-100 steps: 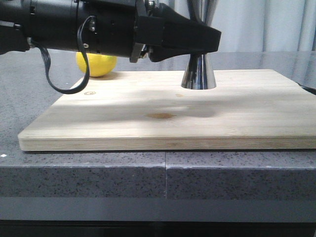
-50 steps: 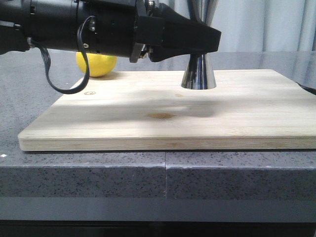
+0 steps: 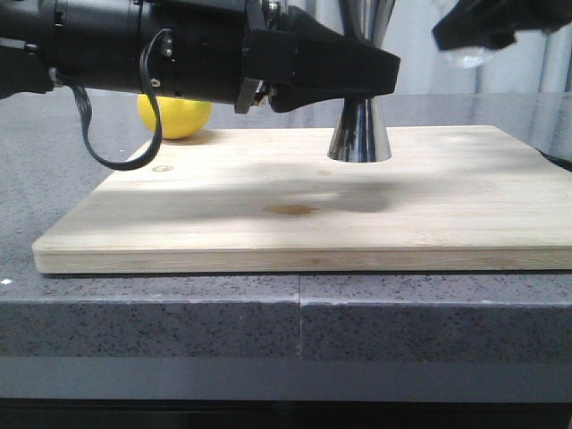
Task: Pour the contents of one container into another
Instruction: 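Lower the glass beaker onto the board with the right gripper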
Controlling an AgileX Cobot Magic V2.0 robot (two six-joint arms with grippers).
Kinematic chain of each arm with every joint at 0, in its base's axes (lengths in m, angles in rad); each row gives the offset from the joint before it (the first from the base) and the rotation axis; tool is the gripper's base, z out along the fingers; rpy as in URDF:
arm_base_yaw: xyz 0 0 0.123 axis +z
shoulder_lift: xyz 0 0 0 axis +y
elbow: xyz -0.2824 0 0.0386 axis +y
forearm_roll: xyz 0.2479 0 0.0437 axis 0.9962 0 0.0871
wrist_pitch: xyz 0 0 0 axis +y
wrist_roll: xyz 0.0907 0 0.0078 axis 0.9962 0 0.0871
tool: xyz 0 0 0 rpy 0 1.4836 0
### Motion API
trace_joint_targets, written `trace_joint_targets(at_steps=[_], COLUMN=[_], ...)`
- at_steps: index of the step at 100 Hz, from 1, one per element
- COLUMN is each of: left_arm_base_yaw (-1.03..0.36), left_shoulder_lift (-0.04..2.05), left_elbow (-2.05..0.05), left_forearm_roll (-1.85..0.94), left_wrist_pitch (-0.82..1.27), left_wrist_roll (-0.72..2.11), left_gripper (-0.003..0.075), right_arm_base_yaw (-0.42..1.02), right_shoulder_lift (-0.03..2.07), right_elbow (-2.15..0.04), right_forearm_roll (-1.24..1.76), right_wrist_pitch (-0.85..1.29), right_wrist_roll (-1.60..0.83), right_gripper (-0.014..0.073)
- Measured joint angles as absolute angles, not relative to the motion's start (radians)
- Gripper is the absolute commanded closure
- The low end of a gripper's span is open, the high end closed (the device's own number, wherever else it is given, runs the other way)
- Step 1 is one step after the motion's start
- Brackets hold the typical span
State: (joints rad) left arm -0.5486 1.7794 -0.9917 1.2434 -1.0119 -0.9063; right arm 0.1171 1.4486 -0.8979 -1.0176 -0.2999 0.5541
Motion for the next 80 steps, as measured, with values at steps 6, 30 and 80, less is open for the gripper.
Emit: trace_joint_targets(at_steps=[6,30,80], left_arm_base_yaw=[-0.549,-0.549,-0.549], left_shoulder_lift=[1.779,1.779,1.779], left_elbow=[-0.992,-0.992,-0.992], left_forearm_roll=[1.245,1.252,1.256], left_wrist_pitch=[-1.012,-1.012,-1.012], left_wrist_roll=[-0.906,-0.906,-0.906], left_gripper=[0.0741,0.0741,0.0741], right_arm_base_yaw=[0.117,0.080,0.049], right_shoulder_lift=[1.465,1.530,1.641], right_elbow=[-0.888,-0.880,-0.880], right_forearm_roll=[-1.019,-0.975,-0.955], right_wrist_pitch=[-0.330,-0.478,-0.628], right_wrist_roll=[0.554,0.554,0.554], right_gripper=[0.0375,0.0375,0.0375])
